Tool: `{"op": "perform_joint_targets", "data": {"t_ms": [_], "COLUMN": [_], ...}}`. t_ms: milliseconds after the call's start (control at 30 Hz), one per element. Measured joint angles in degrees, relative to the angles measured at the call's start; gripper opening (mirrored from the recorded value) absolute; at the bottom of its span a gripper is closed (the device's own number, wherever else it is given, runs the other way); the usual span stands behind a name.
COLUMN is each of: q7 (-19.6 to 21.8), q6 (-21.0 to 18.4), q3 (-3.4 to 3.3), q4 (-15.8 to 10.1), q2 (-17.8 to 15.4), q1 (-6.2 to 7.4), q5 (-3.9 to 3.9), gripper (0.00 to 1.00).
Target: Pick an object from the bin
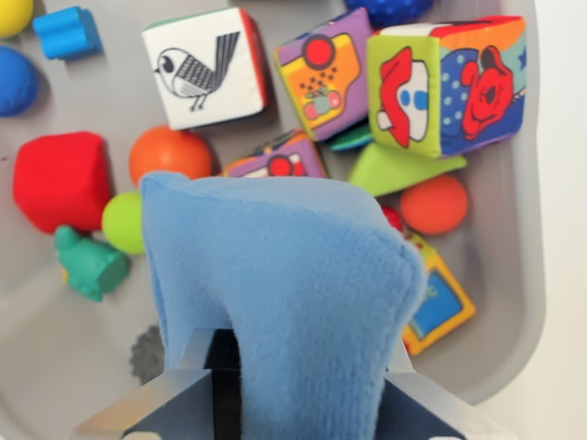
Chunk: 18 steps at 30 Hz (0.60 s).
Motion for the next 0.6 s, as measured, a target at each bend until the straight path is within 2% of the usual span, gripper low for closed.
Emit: {"op": "perform_joint_targets", "data": {"t_ms": [333, 600], "q7": [-0.02, -0.03], "q6": [-3.63, -5.25], "q3": [0.00, 0.00], "q4": [3.13, 4.55], "q2": [-0.48, -0.62], "q1": [0.00, 0.00], "q5": [0.00, 0.00], "gripper": [0.00, 0.00]}}
